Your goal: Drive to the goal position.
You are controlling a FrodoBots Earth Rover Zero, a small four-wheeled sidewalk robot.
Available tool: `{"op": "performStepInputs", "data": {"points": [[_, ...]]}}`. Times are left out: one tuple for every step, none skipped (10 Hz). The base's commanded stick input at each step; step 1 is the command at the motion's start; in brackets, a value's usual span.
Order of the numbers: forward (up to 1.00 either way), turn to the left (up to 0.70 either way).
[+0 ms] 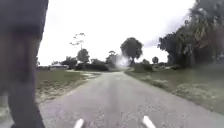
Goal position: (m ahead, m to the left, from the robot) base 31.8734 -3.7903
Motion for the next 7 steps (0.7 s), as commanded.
{"op": "performStepInputs", "data": {"points": [[0.70, 0.00], [0.70, 0.00], [0.70, 0.00], [0.70, 0.00], [0.70, 0.00], [0.70, 0.00], [0.70, 0.00]]}}
